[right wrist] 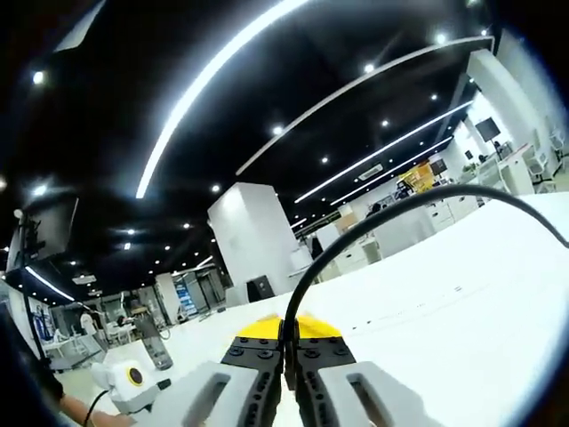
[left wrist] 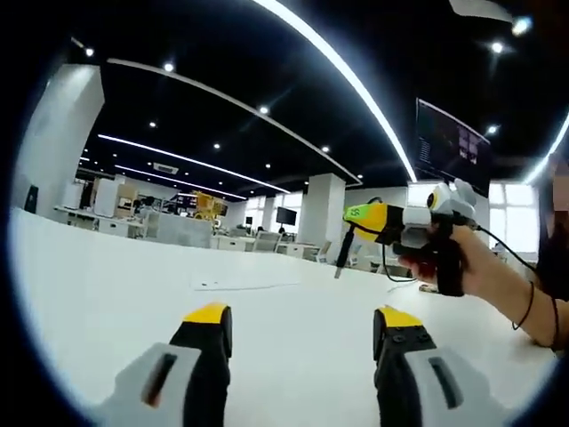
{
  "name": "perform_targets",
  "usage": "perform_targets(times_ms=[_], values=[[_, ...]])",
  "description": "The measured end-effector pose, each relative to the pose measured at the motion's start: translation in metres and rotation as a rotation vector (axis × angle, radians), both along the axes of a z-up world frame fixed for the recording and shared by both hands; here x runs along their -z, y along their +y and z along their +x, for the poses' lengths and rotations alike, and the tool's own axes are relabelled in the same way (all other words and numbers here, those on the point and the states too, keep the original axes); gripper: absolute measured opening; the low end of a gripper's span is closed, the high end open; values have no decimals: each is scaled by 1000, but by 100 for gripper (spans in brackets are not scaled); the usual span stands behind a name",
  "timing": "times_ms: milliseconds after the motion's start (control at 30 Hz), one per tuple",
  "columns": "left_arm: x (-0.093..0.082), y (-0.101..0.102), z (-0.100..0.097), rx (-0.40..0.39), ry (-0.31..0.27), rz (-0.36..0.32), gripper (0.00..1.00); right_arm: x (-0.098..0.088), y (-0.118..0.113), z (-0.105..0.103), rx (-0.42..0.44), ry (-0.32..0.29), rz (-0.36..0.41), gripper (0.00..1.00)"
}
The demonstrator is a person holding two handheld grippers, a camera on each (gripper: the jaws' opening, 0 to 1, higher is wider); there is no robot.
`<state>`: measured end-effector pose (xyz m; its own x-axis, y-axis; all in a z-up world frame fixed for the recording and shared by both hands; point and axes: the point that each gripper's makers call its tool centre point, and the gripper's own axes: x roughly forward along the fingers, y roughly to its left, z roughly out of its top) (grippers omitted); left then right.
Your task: Find the data cable on the table. Grasp the USB connector end of the cable and insert it into the USB port on the table
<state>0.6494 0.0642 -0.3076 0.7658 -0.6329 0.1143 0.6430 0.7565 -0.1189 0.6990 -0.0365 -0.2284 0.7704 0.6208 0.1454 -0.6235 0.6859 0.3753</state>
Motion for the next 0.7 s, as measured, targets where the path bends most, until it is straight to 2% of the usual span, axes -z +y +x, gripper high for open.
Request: perform_targets(times_ms=[233,700], values=[[-8,-11,8,10,-53,-1,67,-1,-12,2,35,-9,-9,5],[-12,-33,33,48,-94,-26,70,2,-35,11,103,-10,-16,5]])
